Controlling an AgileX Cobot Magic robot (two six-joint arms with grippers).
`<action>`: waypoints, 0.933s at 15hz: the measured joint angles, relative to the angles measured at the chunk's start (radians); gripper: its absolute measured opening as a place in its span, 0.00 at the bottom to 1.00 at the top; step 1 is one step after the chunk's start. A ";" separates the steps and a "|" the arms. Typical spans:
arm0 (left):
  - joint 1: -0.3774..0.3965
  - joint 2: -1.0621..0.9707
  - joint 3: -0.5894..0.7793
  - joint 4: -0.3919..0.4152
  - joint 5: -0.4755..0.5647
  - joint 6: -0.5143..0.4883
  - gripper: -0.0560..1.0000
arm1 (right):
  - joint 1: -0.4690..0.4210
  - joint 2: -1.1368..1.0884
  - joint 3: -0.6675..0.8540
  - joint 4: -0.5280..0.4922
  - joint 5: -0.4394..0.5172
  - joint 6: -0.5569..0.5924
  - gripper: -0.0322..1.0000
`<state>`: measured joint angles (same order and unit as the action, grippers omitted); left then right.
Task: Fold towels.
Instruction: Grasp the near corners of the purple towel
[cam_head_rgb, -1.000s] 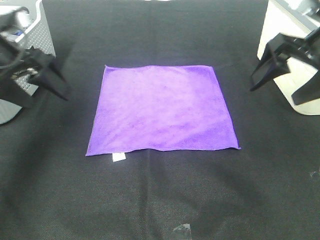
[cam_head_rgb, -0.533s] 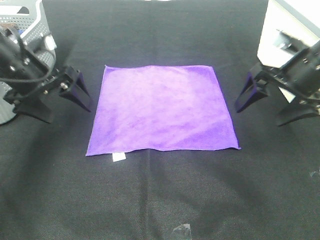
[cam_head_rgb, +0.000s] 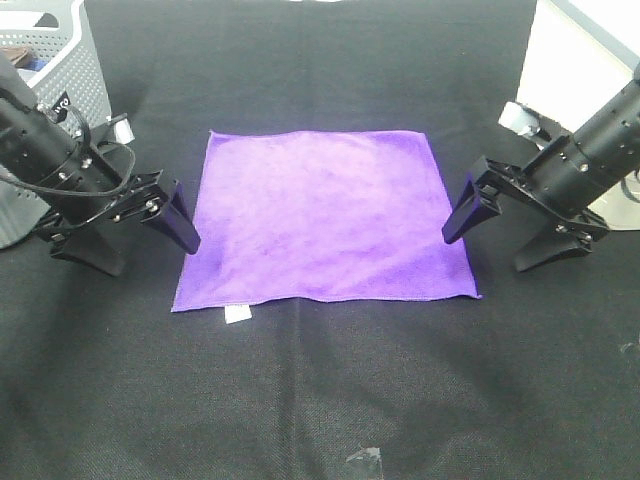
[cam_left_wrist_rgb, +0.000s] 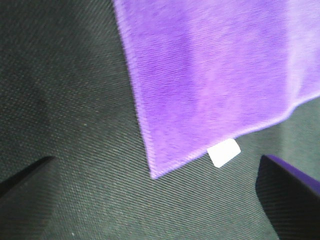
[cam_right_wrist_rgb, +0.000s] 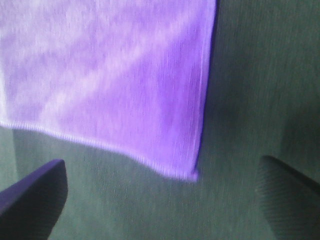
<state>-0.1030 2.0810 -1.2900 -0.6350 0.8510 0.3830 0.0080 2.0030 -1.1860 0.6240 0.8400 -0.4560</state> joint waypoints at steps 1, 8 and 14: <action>0.000 0.013 0.000 -0.001 -0.014 0.000 0.98 | 0.000 0.014 -0.002 0.013 -0.034 -0.020 0.96; 0.001 0.057 -0.012 -0.016 -0.019 0.006 0.98 | -0.004 0.080 -0.010 0.030 -0.112 -0.033 0.95; 0.001 0.062 -0.012 -0.057 -0.021 0.007 0.98 | -0.006 0.085 -0.013 0.055 -0.105 -0.045 0.94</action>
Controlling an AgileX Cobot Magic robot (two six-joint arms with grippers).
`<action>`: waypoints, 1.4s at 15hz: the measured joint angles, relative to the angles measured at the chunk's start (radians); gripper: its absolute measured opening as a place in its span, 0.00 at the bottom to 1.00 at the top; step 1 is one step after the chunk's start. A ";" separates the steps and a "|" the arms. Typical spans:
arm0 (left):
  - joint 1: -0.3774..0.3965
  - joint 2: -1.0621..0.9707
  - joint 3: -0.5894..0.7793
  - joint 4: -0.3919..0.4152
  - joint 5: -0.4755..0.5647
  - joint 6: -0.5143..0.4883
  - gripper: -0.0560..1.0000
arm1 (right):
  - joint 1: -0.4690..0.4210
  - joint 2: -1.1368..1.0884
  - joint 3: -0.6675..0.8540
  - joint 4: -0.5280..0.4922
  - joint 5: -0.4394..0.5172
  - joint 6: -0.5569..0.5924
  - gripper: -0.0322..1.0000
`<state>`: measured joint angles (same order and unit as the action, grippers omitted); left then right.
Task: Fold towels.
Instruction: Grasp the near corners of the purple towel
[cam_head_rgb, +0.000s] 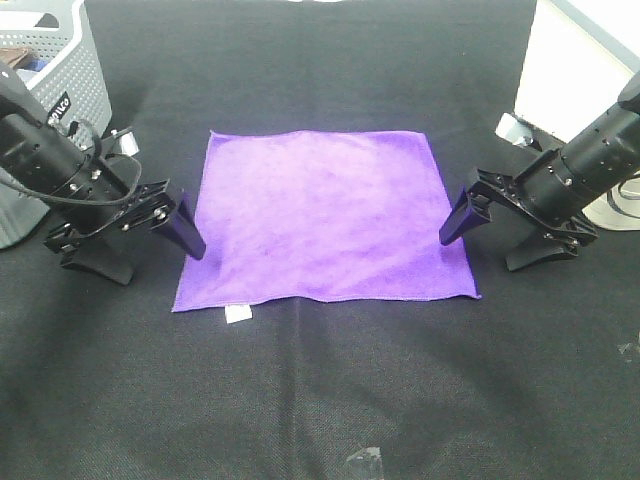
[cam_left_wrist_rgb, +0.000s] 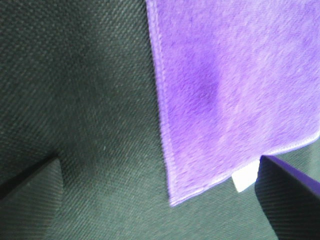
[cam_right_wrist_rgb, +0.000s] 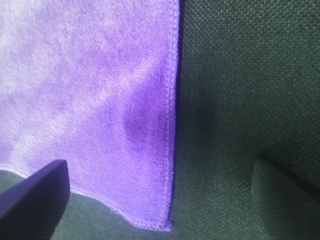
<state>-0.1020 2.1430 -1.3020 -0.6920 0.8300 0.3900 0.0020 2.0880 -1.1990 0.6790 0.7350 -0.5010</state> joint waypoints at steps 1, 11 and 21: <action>-0.008 0.007 -0.001 -0.007 -0.004 0.000 0.98 | -0.002 0.006 0.000 0.031 0.008 -0.019 0.94; -0.174 0.041 -0.013 -0.144 -0.104 -0.002 0.87 | 0.152 0.065 -0.012 0.217 -0.002 -0.121 0.79; -0.178 0.076 -0.007 -0.163 -0.132 0.004 0.12 | 0.158 0.089 -0.009 0.157 -0.045 -0.121 0.05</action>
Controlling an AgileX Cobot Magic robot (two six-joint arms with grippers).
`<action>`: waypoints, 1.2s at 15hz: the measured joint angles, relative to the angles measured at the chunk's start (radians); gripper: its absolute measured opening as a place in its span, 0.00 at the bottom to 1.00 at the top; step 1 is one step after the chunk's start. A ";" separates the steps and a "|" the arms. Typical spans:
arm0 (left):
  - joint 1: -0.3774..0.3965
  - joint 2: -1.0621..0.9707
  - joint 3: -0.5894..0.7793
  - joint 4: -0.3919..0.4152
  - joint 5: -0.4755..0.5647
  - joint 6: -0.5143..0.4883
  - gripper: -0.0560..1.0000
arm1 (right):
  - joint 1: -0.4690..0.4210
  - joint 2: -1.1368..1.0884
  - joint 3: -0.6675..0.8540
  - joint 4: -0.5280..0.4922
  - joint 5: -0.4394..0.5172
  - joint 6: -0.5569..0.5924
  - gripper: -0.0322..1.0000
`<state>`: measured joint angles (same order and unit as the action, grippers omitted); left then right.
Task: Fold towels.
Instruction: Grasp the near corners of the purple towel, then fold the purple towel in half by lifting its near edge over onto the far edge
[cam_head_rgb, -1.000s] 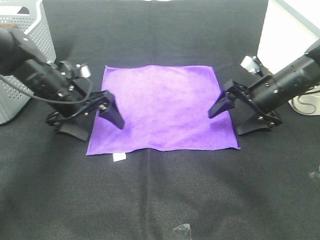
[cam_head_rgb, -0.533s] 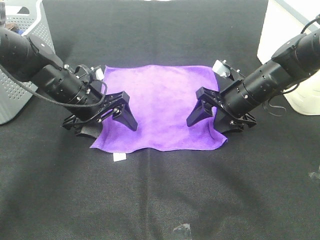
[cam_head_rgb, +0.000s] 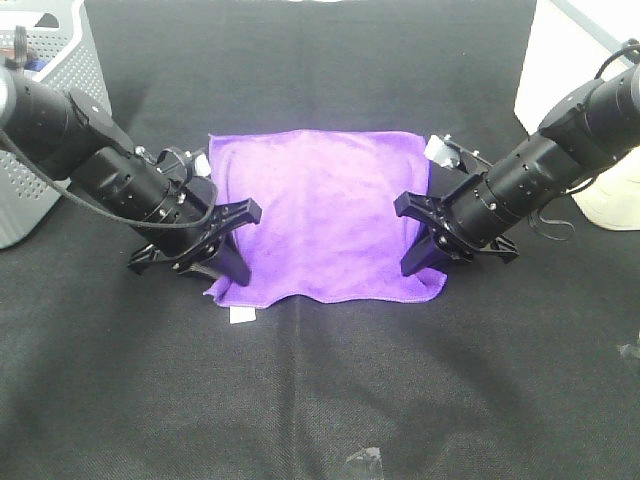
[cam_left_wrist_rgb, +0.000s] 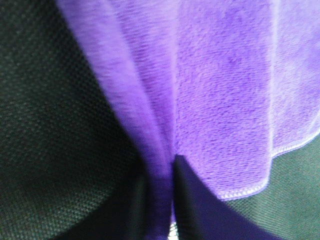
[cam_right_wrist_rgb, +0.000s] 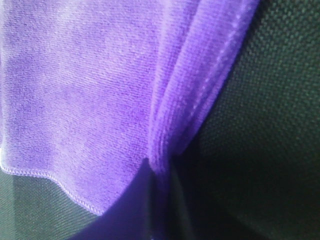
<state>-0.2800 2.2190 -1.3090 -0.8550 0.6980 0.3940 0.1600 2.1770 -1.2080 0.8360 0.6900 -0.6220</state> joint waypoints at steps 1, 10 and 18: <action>0.000 0.000 0.000 0.000 0.000 0.000 0.12 | 0.000 0.000 0.000 0.000 0.000 0.000 0.05; -0.007 -0.108 0.010 0.156 0.115 0.079 0.05 | 0.002 -0.111 0.012 -0.053 0.243 0.049 0.03; -0.009 -0.431 0.270 0.319 0.198 -0.075 0.05 | 0.003 -0.366 0.172 -0.087 0.364 0.113 0.03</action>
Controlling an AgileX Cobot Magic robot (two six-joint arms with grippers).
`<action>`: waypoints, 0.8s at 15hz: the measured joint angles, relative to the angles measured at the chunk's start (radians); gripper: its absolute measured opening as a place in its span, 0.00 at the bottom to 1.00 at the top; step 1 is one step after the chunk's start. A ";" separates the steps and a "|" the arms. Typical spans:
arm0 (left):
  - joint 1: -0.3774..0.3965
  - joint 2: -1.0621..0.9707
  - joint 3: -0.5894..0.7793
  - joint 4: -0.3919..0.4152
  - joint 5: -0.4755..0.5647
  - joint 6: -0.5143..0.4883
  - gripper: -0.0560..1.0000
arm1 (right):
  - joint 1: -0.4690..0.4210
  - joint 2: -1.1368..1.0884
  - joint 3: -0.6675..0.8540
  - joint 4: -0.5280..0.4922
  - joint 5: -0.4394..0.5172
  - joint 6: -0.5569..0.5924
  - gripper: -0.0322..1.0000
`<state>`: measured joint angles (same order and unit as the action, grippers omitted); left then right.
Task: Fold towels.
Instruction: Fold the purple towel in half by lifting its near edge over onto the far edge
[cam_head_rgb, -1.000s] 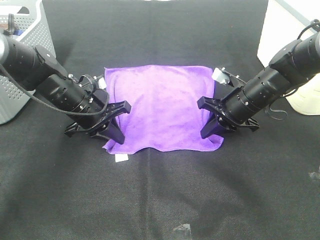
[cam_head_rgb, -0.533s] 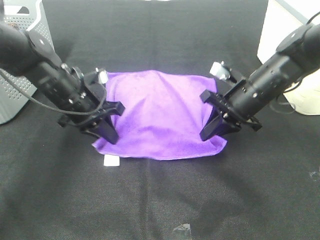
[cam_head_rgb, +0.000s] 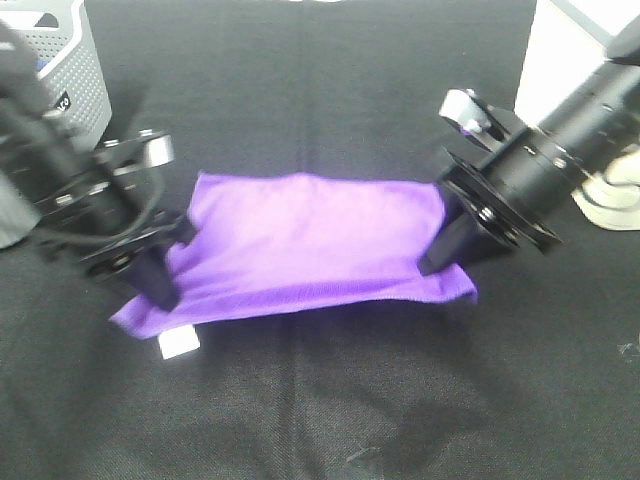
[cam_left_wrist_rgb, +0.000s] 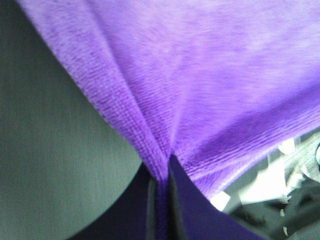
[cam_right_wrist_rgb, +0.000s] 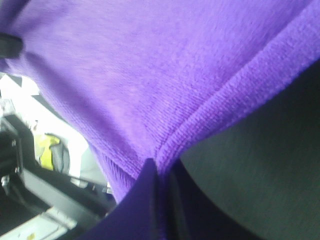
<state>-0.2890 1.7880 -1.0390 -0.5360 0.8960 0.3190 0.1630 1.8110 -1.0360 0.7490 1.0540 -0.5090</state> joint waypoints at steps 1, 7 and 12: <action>-0.002 -0.051 0.038 0.005 -0.012 -0.014 0.05 | 0.004 -0.032 0.035 -0.003 0.007 0.010 0.03; -0.003 0.009 -0.043 0.017 -0.129 -0.027 0.05 | 0.008 0.016 -0.046 -0.035 -0.108 0.049 0.03; -0.003 0.242 -0.360 0.051 -0.133 -0.023 0.05 | 0.008 0.244 -0.340 -0.119 -0.122 0.115 0.03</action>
<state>-0.2920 2.0300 -1.3990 -0.4850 0.7630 0.2960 0.1710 2.0550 -1.3760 0.6300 0.9320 -0.3940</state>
